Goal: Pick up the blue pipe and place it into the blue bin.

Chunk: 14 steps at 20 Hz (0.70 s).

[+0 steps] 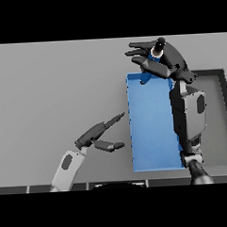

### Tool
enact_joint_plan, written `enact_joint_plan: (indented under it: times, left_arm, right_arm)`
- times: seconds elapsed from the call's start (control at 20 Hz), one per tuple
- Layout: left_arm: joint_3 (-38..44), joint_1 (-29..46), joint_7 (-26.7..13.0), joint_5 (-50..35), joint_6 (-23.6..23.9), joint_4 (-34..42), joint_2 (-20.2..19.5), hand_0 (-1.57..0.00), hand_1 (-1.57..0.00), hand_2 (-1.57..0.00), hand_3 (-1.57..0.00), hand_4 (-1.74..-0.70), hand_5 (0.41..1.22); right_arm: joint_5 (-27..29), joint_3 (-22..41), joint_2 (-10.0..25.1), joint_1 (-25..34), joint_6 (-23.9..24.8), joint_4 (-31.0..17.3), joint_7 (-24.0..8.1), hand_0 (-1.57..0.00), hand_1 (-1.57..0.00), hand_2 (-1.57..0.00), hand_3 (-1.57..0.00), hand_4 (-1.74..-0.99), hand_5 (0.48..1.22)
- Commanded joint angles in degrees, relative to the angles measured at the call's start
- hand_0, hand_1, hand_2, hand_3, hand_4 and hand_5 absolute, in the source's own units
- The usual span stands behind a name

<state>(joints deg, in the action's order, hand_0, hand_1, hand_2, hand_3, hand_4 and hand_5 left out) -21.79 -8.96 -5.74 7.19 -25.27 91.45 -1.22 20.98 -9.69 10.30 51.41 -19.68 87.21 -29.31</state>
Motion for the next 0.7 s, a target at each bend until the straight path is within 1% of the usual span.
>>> enact_joint_plan:
  times: [0.0, 0.05, 0.1, 0.15, 0.2, 0.25, 0.35, 0.45, 0.55, 0.65]
  left_arm:
    - [0.0, -0.5, -0.6, 0.1, 0.4, 0.2, 0.4, 0.0, 0.0, 0.0, 0.0, -0.95, 0.47]
    - [-0.3, -0.1, -0.3, 0.3, 0.7, 0.6, 0.6, 0.0, 0.0, 0.0, 0.0, -0.94, 0.467]
    - [0.2, -0.9, -0.6, 0.5, 0.7, -0.2, 0.3, 0.0, 0.0, 0.0, 0.0, -0.94, 0.465]
    - [0.3, -1.7, -0.2, 0.8, 0.9, -0.7, 0.4, 0.0, 0.0, 0.0, 0.0, -0.94, 0.463]
    - [0.4, -1.6, 0.3, 0.7, 0.8, -0.7, 0.3, 0.0, 0.0, 0.0, 0.0, -0.94, 0.462]
    - [0.6, -1.7, 0.2, 0.5, 0.7, -0.6, 0.2, 0.0, 0.0, 0.0, 0.0, -0.94, 0.46]
    - [0.1, -0.8, 1.6, 1.3, 1.0, -0.4, -0.2, 0.0, 0.0, 0.0, 0.0, -0.93, 0.46]
    - [0.3, -1.3, 1.7, 1.8, 1.2, -1.4, -0.2, 0.0, 0.0, 0.0, 0.0, -0.93, 0.463]
    - [0.2, -0.8, 2.8, 1.7, 1.1, -0.5, -0.7, 0.0, 0.0, 0.0, 0.0, -0.93, 0.465]
    - [0.5, -1.5, 2.2, 2.0, 1.4, -0.7, -0.7, 0.0, 0.0, 0.0, 0.0, -0.93, 0.467]
  right_arm:
    - [-1.4, 0.0, -0.1, -0.8, -0.2, -0.2, 0.0, -1.57, -1.57, -1.57, -1.57, -1.499, 1.221]
    - [-2.8, -0.5, 0.1, -1.8, -0.8, -1.7, 0.1, -1.57, -1.57, -1.57, -1.57, -1.499, 1.221]
    - [-4.3, -0.8, 0.1, -2.8, -0.3, -2.1, -1.0, -1.57, -1.57, -1.57, -1.57, -1.499, 1.221]
    - [-5.0, -0.7, -0.5, -4.7, -0.3, -1.2, -1.5, -1.57, -1.57, -1.57, -1.57, -1.499, 1.221]
    - [-6.6, -1.2, -0.1, -5.7, 0.1, -1.8, -3.2, -1.57, -1.57, -1.57, -1.57, -1.499, 1.221]
    - [-7.7, -1.5, 0.0, -7.1, -0.2, -1.7, -3.6, -1.57, -1.57, -1.57, -1.57, -1.5, 1.221]
    - [-9.3, -2.1, -0.1, -10.6, -0.5, -0.9, -5.4, -1.57, -1.57, -1.57, -1.57, -1.5, 1.221]
    - [-12.3, -1.6, -1.0, -13.6, 0.6, -1.6, -5.6, -1.57, -1.57, -1.57, -1.57, -1.5, 1.221]
    - [-14.8, -0.6, -0.5, -16.3, 2.7, -3.3, -5.6, -1.57, -1.57, -1.57, -1.57, -1.5, 1.221]
    - [-16.0, 0.5, -0.1, -17.9, 5.0, -5.4, -5.6, -1.57, -1.57, -1.57, -1.57, -1.499, 1.221]
